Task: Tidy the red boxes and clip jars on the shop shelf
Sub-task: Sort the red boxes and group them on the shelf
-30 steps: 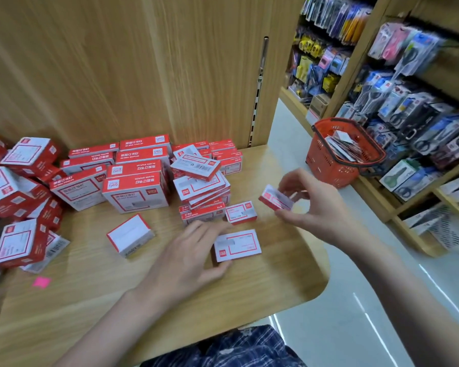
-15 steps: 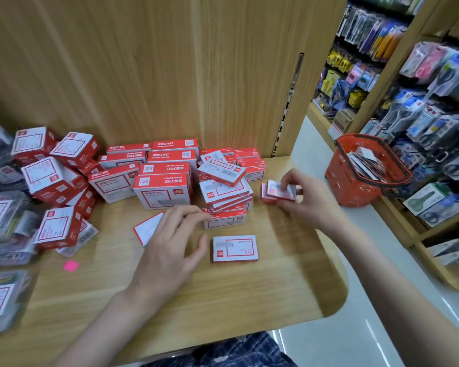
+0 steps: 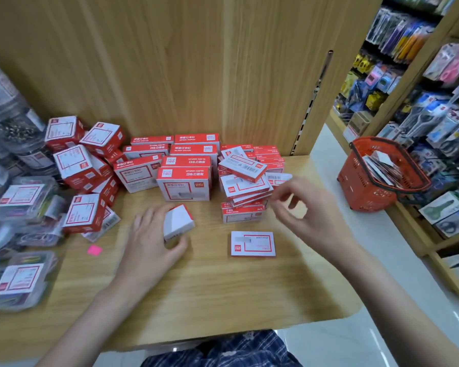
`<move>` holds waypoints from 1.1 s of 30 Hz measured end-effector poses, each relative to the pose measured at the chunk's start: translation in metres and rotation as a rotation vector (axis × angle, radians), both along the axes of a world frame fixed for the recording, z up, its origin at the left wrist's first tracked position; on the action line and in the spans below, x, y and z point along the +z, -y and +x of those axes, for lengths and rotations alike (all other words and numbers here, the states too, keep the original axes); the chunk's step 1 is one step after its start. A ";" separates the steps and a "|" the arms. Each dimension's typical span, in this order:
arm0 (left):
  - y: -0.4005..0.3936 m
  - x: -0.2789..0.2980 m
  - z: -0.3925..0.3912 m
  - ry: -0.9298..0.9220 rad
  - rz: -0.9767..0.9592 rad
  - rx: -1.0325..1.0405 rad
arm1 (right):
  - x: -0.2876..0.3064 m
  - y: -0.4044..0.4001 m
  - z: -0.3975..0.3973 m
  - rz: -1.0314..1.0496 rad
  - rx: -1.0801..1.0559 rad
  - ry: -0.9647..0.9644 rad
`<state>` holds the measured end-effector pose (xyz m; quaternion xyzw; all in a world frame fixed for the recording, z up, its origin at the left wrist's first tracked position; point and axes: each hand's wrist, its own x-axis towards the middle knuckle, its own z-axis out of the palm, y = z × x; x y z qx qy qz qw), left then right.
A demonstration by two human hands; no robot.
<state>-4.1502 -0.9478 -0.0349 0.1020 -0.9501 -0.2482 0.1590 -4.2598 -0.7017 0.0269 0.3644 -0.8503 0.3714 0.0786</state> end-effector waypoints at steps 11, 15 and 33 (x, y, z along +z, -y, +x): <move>-0.017 0.015 -0.003 0.019 0.804 -0.203 | -0.024 -0.003 0.018 0.471 0.217 0.168; -0.017 0.021 -0.007 -0.038 0.744 -0.228 | -0.021 -0.001 0.023 0.480 0.210 0.236; -0.017 0.040 -0.016 -0.288 0.563 -0.090 | 0.053 0.076 -0.077 -0.292 -0.173 0.721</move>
